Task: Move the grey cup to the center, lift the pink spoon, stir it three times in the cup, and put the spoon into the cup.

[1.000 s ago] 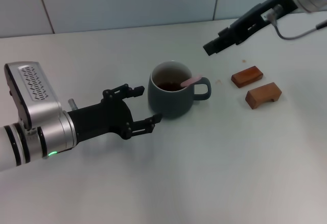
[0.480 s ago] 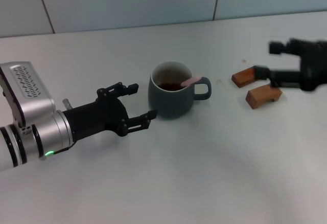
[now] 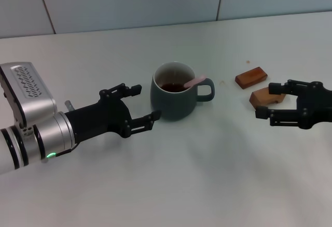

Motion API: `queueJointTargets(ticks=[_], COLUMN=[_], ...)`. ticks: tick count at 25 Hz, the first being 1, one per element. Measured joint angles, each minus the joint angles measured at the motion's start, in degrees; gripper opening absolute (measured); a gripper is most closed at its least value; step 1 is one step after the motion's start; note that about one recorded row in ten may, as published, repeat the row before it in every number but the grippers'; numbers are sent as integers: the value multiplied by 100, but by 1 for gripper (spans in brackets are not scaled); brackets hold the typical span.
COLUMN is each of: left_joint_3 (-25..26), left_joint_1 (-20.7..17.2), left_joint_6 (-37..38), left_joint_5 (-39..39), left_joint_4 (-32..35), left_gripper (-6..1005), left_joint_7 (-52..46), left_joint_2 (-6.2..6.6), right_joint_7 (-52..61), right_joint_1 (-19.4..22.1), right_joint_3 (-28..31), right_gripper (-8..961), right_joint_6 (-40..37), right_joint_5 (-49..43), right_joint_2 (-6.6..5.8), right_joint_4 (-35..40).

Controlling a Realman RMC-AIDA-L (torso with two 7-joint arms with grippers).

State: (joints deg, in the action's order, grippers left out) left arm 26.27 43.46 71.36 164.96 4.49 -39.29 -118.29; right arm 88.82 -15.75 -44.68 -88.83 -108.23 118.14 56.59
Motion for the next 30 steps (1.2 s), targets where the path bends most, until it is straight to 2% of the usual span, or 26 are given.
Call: queueJointTargets(ticks=[6,30], left_joint_3=[1,1], left_joint_1=[-4,-73], left_joint_6=[1,-1], left_joint_5=[1,1], left_joint_4=[-1,15], left_gripper=[805,805], left_joint_7=[-59,-61], left_joint_2=[-1,8], right_joint_7=[-6,21], right_joint_1=[-42,-80], right_joint_3=[-2,13], right_gripper=[844,844], right_joint_6=[104,68], right_joint_5=[-95,-53], right_joint_2=[62,79], right_joint_4=[-19,-5])
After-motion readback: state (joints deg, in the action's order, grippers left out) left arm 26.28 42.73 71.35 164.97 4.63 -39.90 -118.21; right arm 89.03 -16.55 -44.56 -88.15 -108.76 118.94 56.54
